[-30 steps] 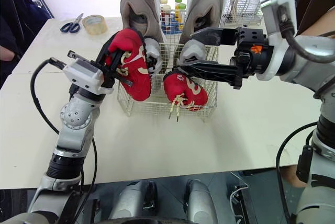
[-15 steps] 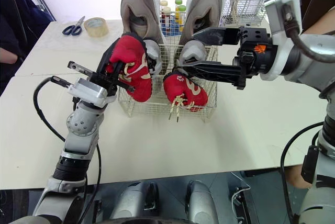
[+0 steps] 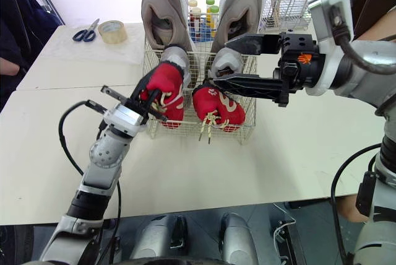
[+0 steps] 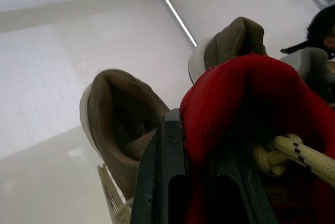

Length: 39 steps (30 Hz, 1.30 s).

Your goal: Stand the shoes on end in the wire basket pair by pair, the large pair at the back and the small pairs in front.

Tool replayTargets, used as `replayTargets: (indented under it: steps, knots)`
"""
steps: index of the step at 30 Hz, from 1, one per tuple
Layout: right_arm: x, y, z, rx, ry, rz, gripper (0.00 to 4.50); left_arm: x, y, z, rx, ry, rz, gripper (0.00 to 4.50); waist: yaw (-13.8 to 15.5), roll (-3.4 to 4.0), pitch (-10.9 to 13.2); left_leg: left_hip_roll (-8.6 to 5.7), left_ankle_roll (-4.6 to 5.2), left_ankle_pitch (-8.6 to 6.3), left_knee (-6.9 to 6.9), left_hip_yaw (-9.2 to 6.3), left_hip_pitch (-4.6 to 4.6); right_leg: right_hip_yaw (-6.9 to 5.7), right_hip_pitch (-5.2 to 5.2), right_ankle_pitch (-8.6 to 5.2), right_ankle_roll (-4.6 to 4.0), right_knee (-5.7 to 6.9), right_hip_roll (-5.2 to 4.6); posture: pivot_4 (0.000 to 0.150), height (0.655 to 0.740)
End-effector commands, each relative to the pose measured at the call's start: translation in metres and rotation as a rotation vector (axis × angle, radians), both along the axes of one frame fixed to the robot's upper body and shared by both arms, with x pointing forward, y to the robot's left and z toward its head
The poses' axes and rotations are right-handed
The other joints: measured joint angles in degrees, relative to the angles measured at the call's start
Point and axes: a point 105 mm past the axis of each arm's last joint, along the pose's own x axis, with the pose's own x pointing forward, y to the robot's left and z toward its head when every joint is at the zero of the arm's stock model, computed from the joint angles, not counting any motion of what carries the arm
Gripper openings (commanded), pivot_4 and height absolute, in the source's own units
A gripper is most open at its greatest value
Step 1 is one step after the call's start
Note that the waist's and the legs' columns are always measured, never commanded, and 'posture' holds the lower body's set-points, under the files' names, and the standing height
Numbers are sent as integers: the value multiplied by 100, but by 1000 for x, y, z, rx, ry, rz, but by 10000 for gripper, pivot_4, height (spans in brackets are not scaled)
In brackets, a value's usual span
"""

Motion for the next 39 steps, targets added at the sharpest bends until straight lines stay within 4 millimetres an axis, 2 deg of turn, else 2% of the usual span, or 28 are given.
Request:
replayTargets:
  steps: [1, 3, 6, 13, 23, 29, 35, 36, 39]
  knots:
    - [-7, -1, 12, -3, -61, 1, 45000, 7, 7, -21, -14, 94, 42, 550, 3, 0, 0, 0, 0, 0, 0, 0, 0, 0, 0, 0, 0, 0, 0, 1500, 7400]
    - [-7, -1, 12, -4, -61, 0, 45000, 8, 10, -27, -13, 115, 52, 550, 2, 1, -1, 1, 0, 0, 0, -2, 1, 0, 1, 0, -1, 0, 0, 1500, 7400]
    - [-6, -1, 11, -5, -60, -3, 45000, 4, 12, -29, 9, 109, 44, 10137, -2, 6, -4, 1, -1, 0, 0, -2, 3, 1, 1, -1, -2, 0, -1, 1500, 7400]
    - [-5, -1, 7, -2, -56, -14, 45000, -7, 22, -21, 51, 69, 47, 44323, 1, 8, -4, -1, -1, -1, 1, -2, 1, 1, -2, -4, -7, -1, -15, 1500, 7400]
    - [-2, -14, -9, 0, -13, -55, 45000, -42, 48, 3, 106, 103, 18, 44323, -4, 13, 0, -1, 0, -3, -2, -1, -5, 1, -9, -11, -20, -3, -20, 1500, 7400]
    - [3, -20, -18, 2, -2, -70, 45000, -56, 53, 18, 71, 192, -27, 44323, -5, 17, 3, -2, -1, -3, -2, -1, -6, 2, -9, -13, -20, -5, -17, 1500, 7400]
    - [6, -31, -25, -18, 10, -105, 45000, -78, 67, 14, 101, 412, -77, 44323, -16, 20, 7, 3, -2, -3, -4, 0, -7, 4, -11, -14, -19, -7, 5, 1500, 7400]
    - [8, -39, -30, -39, 18, -132, 45000, -80, 72, 6, 132, 518, -98, 44323, -6, 25, 10, 3, -2, -3, -4, 0, -6, 5, -11, -14, -20, -7, 4, 1500, 7400]
    - [18, -63, -43, -74, 41, -234, 45000, -85, 88, 0, 208, 693, -146, 44323, 16, 24, 15, 2, -8, -3, -4, -7, -5, 1, -15, -18, -22, -13, 7, 1500, 7400]
